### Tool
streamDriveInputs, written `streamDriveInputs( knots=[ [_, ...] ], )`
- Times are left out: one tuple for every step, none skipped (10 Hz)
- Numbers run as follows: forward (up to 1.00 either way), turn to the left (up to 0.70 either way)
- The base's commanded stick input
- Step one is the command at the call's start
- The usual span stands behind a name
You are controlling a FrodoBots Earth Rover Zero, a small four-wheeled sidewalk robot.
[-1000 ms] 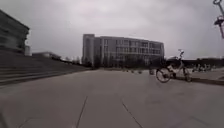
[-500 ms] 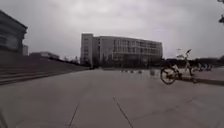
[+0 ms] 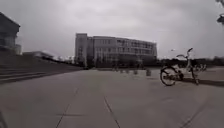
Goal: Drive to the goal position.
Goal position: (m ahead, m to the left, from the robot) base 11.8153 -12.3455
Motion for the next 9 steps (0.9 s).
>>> streamDriveInputs(
  knots=[
    [1.0,-0.31],
    [1.0,-0.29],
    [1.0,0.0],
    [1.0,0.0],
    [1.0,0.0],
    [1.0,0.0],
    [1.0,0.0],
    [1.0,0.0],
    [1.0,0.0]
  ],
)
